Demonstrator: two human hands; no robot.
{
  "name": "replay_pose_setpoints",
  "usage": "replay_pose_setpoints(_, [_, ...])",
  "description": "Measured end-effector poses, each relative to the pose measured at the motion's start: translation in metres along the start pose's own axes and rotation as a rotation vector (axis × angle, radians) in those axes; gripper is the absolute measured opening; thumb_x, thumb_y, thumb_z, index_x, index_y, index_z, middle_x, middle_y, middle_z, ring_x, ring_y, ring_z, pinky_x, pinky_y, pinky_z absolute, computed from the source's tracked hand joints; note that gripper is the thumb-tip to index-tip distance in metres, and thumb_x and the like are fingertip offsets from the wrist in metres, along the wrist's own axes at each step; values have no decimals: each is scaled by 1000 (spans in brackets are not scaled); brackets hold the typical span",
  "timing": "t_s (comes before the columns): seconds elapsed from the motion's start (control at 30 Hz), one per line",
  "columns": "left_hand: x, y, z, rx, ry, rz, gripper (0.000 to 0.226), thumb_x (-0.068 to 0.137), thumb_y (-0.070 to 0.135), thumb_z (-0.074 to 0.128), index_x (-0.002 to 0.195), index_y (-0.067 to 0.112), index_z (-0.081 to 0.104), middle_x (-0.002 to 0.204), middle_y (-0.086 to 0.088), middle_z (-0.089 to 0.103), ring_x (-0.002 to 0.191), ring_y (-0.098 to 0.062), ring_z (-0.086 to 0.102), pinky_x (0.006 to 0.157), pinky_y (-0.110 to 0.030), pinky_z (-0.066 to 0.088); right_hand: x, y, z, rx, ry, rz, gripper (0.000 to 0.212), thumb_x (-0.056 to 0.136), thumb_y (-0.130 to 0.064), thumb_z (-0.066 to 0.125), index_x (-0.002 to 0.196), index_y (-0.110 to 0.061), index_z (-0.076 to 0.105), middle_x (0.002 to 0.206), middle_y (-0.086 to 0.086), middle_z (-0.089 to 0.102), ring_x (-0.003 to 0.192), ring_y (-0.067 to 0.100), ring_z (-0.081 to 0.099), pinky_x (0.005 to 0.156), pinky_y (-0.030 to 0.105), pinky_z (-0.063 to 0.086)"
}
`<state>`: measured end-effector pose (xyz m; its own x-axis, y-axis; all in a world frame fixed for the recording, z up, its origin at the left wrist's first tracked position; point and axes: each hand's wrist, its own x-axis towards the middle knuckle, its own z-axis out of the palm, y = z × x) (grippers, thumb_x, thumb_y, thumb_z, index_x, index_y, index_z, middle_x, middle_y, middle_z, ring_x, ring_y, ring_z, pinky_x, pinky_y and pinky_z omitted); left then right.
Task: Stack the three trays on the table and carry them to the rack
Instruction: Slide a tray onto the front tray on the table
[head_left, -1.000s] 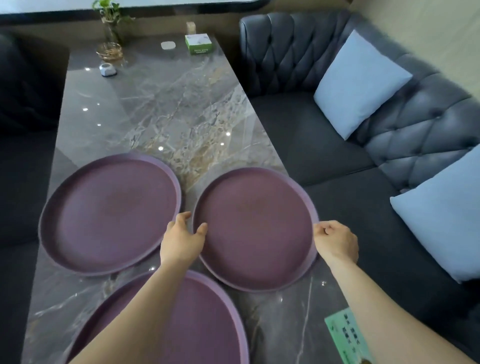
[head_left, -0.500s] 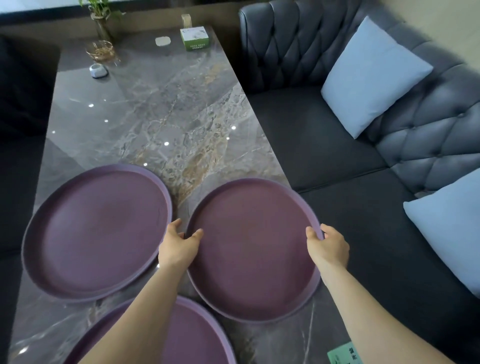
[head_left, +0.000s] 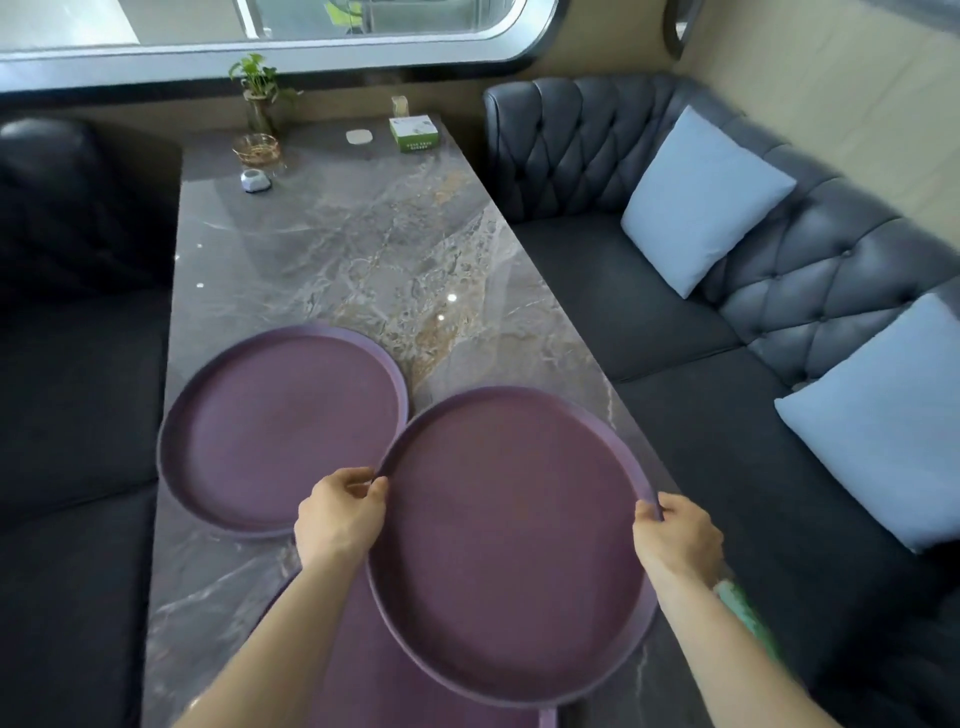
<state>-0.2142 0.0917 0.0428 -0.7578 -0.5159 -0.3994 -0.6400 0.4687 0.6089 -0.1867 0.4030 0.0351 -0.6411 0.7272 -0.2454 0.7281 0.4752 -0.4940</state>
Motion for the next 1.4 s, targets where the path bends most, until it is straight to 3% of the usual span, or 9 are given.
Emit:
replay_pose_setpoints(0.13, [-13, -57, -40, 57, 6, 18, 25, 82, 35, 67, 105, 31, 76, 105, 4, 78, 111, -29, 66, 93, -38, 49, -65, 33, 21, 4, -32, 11, 7, 87, -23, 63, 89, -23, 70, 75, 1, 66, 71, 27, 54, 65, 31, 42])
replay_pose_setpoints(0.27, [-19, -110, -66, 126, -11, 34, 22, 82, 32, 67, 103, 33, 75, 101, 6, 78, 106, -29, 67, 89, -38, 51, -121, 58, 42, 6, -50, -13, 11, 82, -13, 66, 86, -21, 73, 81, 2, 74, 78, 30, 64, 75, 35, 54])
replay_pose_setpoints(0.37, [-22, -142, -76, 148, -16, 23, 21, 81, 30, 68, 100, 34, 76, 97, 7, 78, 102, -29, 68, 85, -38, 53, -150, 71, 57, 1, -80, -14, 13, 81, -12, 65, 79, -25, 68, 79, 0, 72, 73, 28, 64, 72, 37, 57])
replay_pose_setpoints(0.43, [-22, -159, -79, 149, -5, 12, 23, 80, 28, 69, 101, 33, 76, 97, 6, 78, 101, -29, 68, 84, -37, 52, -165, 76, 66, -42, -66, -32, 13, 78, -16, 65, 86, -26, 70, 85, -2, 73, 79, 28, 67, 73, 38, 57])
replay_pose_setpoints(0.53, [-24, -175, -78, 166, 9, 15, 27, 80, 27, 70, 106, 30, 75, 102, 4, 77, 104, -29, 67, 82, -36, 49, -178, 78, 74, -122, -31, -61, 30, 79, -15, 68, 108, -22, 72, 102, 4, 72, 96, 31, 67, 79, 36, 52])
replay_pose_setpoints(0.77, [-24, -184, -72, 191, 67, 42, 30, 80, 20, 69, 109, 29, 73, 102, 1, 77, 101, -31, 68, 77, -36, 50, -184, 76, 76, -220, 3, -91, 27, 81, -8, 63, 104, -19, 73, 99, 8, 71, 93, 34, 66, 70, 35, 50])
replay_pose_setpoints(0.93, [-21, -189, -71, 222, 79, 37, 26, 81, 18, 66, 103, 31, 73, 97, 1, 77, 96, -32, 67, 75, -36, 51, -180, 71, 71, -260, 2, -97, 32, 82, -8, 67, 111, -19, 73, 104, 6, 74, 99, 33, 67, 75, 36, 51])
replay_pose_setpoints(1.13, [-19, -189, -72, 197, 76, 43, 24, 81, 15, 67, 100, 28, 75, 92, 5, 78, 97, -31, 68, 79, -35, 50, -180, 67, 65, -298, -35, -78, 27, 79, -10, 65, 98, -26, 76, 95, 5, 76, 87, 35, 69, 65, 33, 52])
replay_pose_setpoints(1.4, [-17, -185, -72, 236, 75, 27, 27, 78, 15, 67, 99, 29, 77, 96, -1, 78, 98, -35, 67, 82, -37, 52, -179, 66, 64, -331, -57, -115, 38, 79, -8, 64, 111, -26, 73, 99, 3, 76, 92, 31, 70, 69, 34, 55])
